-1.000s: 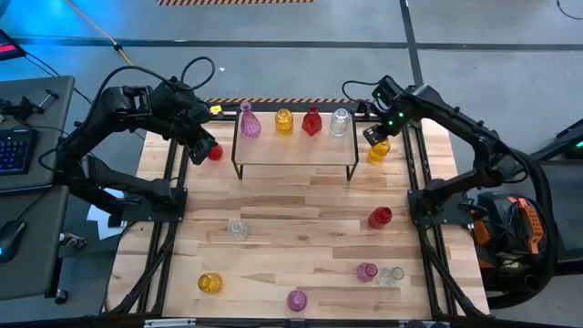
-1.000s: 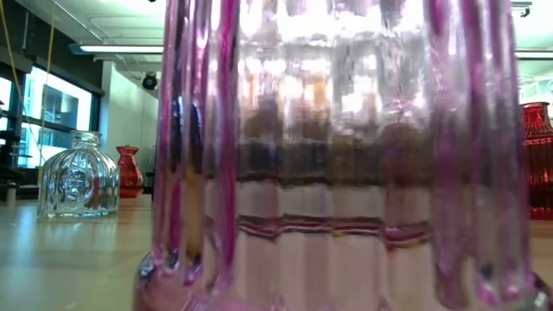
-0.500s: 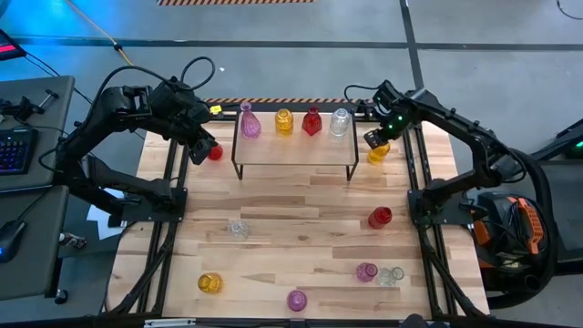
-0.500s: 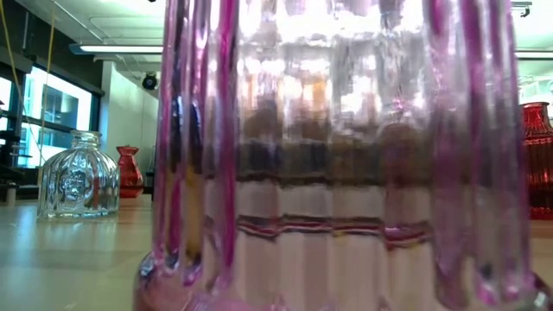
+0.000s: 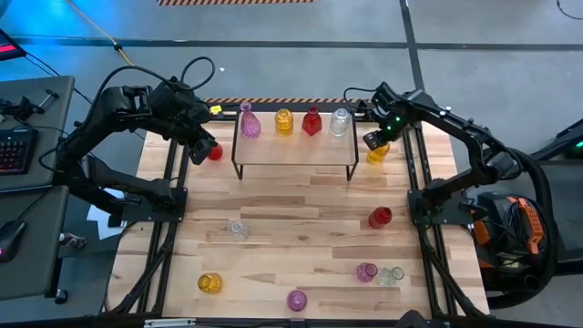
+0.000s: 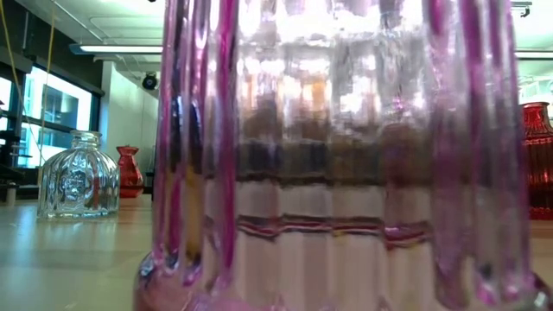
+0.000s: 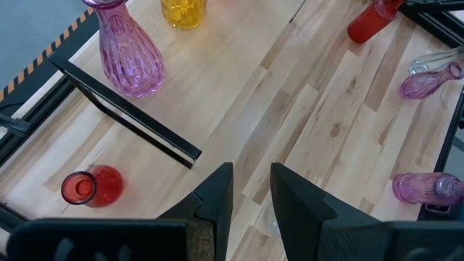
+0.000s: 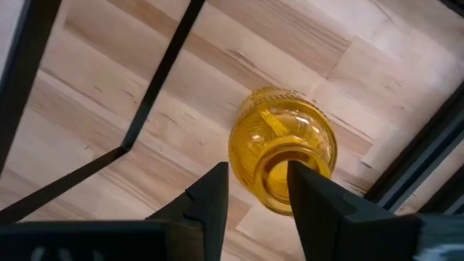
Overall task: Sort vases onto shelf
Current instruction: Put the top yellow vase on the shelf aligned with the other yellow vase
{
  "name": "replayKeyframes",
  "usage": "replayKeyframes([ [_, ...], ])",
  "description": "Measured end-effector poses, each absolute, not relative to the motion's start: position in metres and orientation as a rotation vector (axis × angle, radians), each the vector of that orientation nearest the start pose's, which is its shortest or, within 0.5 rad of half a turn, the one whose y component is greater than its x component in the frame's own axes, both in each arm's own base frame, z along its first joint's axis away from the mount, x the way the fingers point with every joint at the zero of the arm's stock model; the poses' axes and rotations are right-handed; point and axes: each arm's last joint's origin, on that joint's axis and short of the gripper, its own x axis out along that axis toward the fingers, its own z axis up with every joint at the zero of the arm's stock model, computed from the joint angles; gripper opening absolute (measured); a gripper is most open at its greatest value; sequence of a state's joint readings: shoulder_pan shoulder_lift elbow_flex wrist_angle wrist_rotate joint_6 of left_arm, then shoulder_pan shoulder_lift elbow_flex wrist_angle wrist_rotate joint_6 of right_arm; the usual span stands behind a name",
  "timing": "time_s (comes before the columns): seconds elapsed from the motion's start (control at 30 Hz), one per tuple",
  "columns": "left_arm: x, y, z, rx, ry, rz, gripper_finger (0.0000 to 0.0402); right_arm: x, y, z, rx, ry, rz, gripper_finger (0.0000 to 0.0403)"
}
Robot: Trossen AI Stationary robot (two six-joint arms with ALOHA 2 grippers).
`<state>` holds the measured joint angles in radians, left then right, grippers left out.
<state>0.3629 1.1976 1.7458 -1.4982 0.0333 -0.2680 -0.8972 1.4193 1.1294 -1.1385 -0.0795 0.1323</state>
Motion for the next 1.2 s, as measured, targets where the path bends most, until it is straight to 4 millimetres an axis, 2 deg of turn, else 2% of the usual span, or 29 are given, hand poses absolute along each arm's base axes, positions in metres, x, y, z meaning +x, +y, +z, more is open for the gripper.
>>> replayKeyframes([
  [0.43, 0.148, 0.055, 0.450, -0.434, 0.893, 0.429, 0.0085, 0.153, -0.191, 0.256, 0.768, 1.285, -0.800, 0.0007],
  [0.8, 0.148, 0.055, 0.450, -0.434, 0.892, 0.430, 0.0085, 0.149, -0.187, 0.259, 0.767, 1.310, -0.808, 0.0002],
  [0.97, 0.148, 0.055, 0.450, -0.433, 0.892, 0.430, 0.0085, 0.147, -0.182, 0.277, 0.763, 1.291, -0.815, 0.0001],
  [1.2, 0.148, 0.055, 0.450, -0.434, 0.893, 0.430, 0.0085, 0.151, -0.174, 0.315, 0.720, 1.281, -0.813, 0.0001],
])
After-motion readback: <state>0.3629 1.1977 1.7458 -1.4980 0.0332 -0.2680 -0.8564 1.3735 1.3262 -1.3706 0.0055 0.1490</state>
